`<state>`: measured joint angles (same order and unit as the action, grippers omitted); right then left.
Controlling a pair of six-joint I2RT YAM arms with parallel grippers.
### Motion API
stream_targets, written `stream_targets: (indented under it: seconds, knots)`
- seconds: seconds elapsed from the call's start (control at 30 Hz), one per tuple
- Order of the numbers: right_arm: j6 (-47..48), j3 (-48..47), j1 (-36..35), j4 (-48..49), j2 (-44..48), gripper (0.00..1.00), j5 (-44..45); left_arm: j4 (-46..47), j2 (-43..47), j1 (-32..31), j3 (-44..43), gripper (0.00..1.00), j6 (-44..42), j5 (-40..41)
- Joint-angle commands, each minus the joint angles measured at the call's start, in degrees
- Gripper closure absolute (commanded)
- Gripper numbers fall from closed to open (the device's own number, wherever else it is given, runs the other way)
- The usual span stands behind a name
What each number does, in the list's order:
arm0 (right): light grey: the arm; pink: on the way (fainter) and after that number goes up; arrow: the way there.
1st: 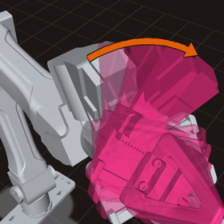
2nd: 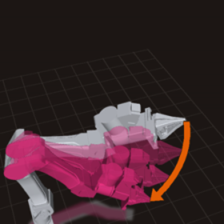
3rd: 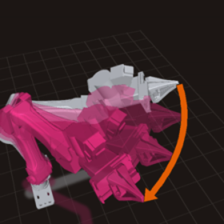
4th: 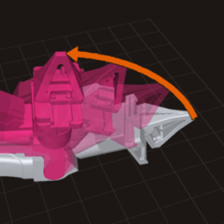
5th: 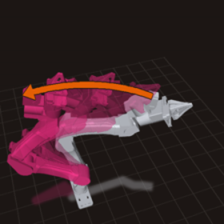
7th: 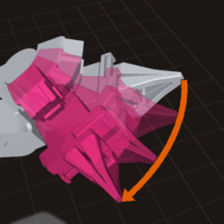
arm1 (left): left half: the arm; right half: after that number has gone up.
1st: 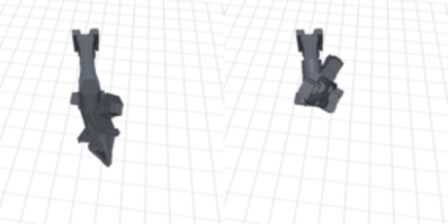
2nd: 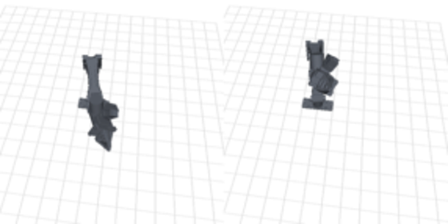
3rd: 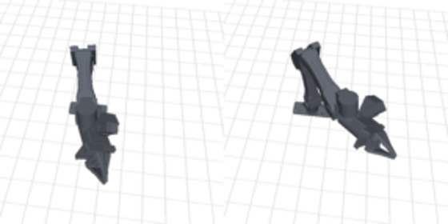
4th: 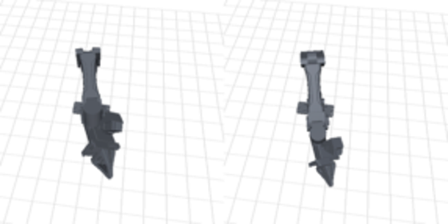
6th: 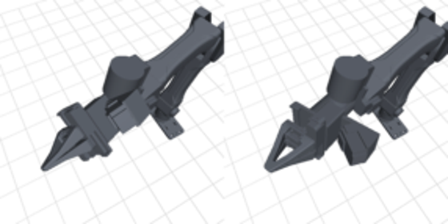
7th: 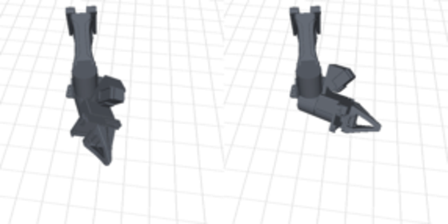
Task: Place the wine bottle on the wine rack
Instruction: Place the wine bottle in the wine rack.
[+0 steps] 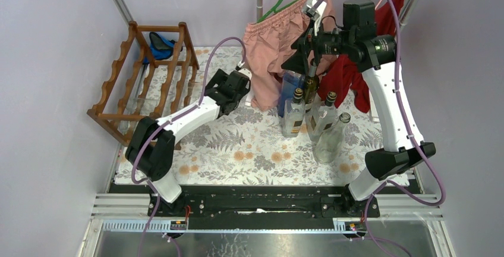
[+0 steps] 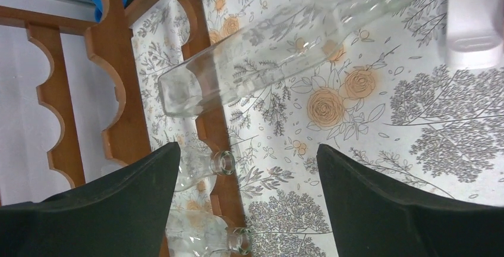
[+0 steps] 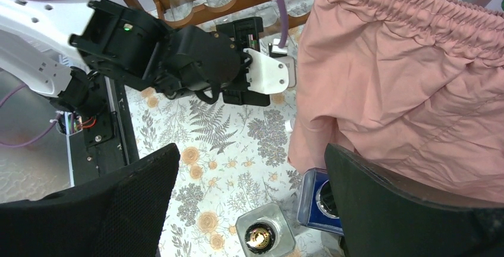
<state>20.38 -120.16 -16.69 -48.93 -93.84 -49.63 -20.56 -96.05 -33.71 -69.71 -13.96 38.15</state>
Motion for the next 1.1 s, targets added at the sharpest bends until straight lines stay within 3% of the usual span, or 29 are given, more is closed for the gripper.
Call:
stream_targets:
  seconds: [0.0, 0.1, 0.27, 0.37, 0.57, 0.73, 0.93, 1.07]
  knots:
    - [0.36, -2.1, 0.34, 0.39, 2.77, 0.0, -2.59, 0.77, -1.18, 1.48, 1.05, 0.1, 1.14, -3.38]
    - [0.42, -1.33, 0.36, 0.38, 3.37, 0.0, -2.26, 2.74, -0.13, 1.51, 1.16, 0.12, -0.57, -9.59]
    - [0.77, -0.48, 0.34, 0.27, 4.07, 0.0, -1.74, 3.62, 0.88, 2.18, 0.34, 0.24, -3.46, -16.84]
    - [0.89, -0.29, 0.42, 0.13, 4.19, 0.0, -1.68, 3.93, 2.09, 4.1, 0.12, 0.22, -3.94, -23.77]
    - [0.39, 0.03, 0.34, 0.5, 3.93, 0.0, -2.18, 4.98, -0.26, 8.25, -3.56, 0.05, -4.34, -36.82]
    - [0.05, 0.91, 0.34, 0.69, 4.33, 0.0, -1.94, 5.39, -7.05, 9.81, -10.18, 0.05, -3.69, -37.77]
    - [0.62, 1.69, 0.34, 0.41, 4.57, 0.0, -1.18, 1.28, -15.18, 13.79, -18.41, 0.06, -3.73, -49.31]
    - [0.36, 1.67, 0.34, 0.44, 4.2, 0.0, -1.26, -1.47, -20.15, 14.0, -23.01, 0.06, -6.06, -47.74]
